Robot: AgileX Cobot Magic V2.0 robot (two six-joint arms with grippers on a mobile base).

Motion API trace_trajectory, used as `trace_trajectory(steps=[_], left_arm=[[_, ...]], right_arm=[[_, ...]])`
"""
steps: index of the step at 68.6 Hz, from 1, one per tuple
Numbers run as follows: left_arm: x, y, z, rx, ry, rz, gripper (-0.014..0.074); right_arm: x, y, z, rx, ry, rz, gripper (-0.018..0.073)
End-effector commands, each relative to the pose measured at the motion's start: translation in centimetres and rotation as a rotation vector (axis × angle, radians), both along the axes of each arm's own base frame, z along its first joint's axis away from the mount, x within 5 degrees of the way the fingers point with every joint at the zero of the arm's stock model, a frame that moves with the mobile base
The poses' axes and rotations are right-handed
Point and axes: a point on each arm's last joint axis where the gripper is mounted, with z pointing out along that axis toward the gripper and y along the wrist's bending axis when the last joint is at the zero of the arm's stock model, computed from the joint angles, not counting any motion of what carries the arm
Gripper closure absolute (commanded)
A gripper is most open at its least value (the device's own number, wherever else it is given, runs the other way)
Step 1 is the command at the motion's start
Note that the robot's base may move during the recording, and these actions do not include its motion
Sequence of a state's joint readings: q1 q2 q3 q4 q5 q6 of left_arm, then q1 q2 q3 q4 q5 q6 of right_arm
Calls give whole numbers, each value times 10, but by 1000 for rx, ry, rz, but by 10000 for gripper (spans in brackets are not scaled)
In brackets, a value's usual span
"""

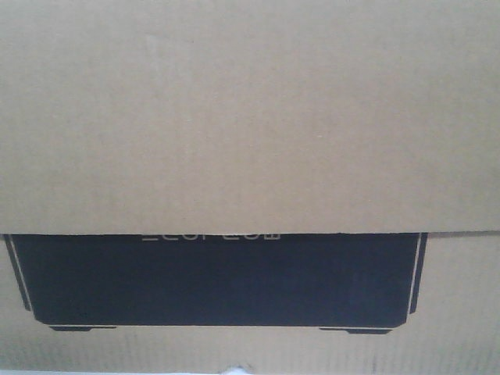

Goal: Grab box from left shelf to table start

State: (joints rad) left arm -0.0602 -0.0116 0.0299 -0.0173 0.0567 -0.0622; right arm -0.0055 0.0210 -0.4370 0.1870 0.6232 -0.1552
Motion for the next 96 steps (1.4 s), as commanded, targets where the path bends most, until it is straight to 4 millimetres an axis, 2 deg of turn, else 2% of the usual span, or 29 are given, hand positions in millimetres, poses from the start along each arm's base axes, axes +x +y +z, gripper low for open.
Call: trace_trajectory(steps=[1,34,38,44,53,64,96], left_arm=[[-2,0,10,-2,-115,1,688],[-2,0,10,-2,-115,1,688],[-2,0,10,-2,-115,1,688],[-2,0,10,-2,-115,1,688],[-2,0,10,-2,-115,1,688],[-2,0,10,-2,-115,1,688],[-2,0,10,-2,-115,1,688]], right_arm=[[0,-1,15,2,-100,-23,503],[2,-2,15,5,-127,-30,503],[8,-3,8,11,-148,-41,503],[19,-5,-14,17,-142,-56,503],[29,-7,-59,23,-151,-79,503],[39,-9,-98,47,-151,-89,503],[39,-9,-99,-4,-132,-85,503]])
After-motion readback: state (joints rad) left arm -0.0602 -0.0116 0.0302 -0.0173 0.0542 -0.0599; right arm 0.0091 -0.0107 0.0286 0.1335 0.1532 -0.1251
